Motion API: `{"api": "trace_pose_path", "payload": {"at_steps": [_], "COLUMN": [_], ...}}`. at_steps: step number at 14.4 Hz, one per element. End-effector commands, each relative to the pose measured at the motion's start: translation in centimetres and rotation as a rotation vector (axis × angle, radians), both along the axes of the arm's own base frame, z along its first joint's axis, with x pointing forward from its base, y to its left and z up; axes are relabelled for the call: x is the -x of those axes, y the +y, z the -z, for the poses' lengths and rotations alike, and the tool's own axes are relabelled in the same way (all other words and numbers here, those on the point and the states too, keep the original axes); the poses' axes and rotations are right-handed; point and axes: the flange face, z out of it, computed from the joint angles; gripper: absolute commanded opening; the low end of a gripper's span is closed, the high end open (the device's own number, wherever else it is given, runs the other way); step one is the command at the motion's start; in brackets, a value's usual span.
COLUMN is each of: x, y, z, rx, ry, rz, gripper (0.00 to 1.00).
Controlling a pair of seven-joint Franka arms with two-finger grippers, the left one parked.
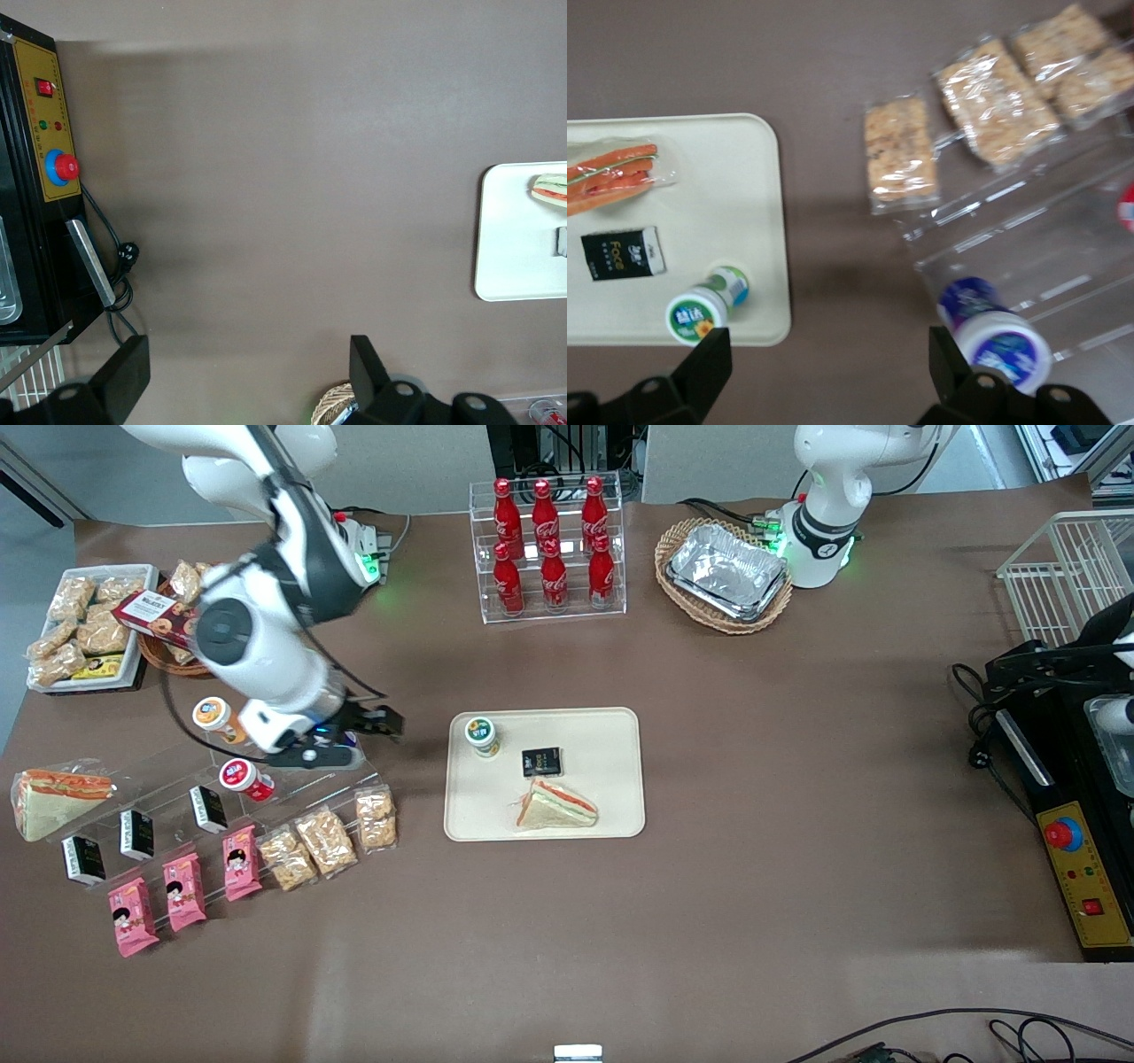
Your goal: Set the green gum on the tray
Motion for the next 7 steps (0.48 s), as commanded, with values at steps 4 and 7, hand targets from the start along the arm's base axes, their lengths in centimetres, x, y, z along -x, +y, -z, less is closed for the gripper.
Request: {"api": "trace_pose_path", "payload": {"at_steps": [4,7], "x": [-1.9,-2.3], "y": [-11.1,-14.1], "z": [-9.8,-13.5], "rx": [-0.042,-0.051], "ry": [0.057,0.064], "rz": [-0.083,-0.09], "gripper": [0.99,0.99]}}
